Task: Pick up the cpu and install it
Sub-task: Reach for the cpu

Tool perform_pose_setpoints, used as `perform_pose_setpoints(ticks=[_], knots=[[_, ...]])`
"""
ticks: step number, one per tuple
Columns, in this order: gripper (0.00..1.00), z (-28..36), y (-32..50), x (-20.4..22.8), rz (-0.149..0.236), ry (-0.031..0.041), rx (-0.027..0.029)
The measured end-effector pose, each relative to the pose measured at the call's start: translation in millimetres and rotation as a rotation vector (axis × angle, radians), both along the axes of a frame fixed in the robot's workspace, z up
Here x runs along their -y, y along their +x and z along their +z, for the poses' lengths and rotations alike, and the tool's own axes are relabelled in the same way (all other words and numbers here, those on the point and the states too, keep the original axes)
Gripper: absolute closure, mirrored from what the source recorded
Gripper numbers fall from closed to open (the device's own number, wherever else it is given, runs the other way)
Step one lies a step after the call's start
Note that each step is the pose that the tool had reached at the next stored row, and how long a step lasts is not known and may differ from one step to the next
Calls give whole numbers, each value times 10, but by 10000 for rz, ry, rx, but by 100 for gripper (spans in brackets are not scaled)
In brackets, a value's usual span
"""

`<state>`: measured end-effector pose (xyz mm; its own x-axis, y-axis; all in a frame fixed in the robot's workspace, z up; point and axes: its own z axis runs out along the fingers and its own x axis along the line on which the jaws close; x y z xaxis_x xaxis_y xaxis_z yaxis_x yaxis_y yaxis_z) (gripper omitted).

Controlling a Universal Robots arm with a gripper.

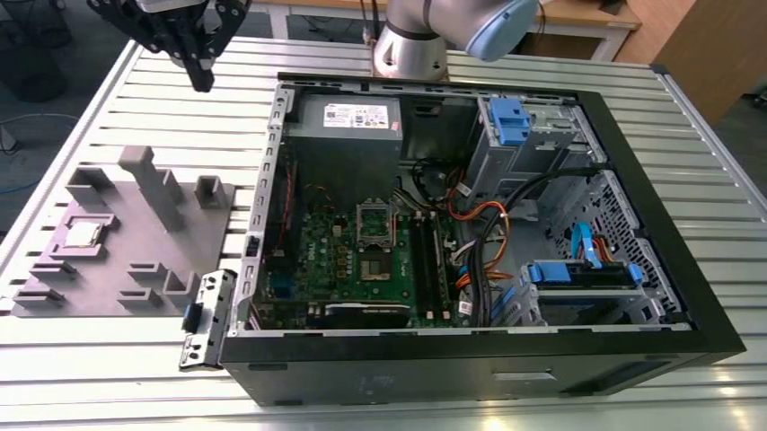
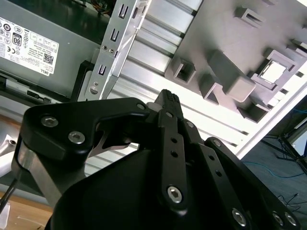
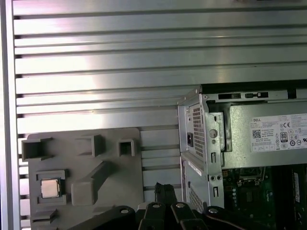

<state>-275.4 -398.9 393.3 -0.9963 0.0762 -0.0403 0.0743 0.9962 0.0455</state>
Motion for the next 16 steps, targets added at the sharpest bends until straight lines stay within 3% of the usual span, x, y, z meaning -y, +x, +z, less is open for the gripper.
perform_pose_setpoints(ticks=[16], knots=[[89, -1, -209, 0, -1, 1, 54]])
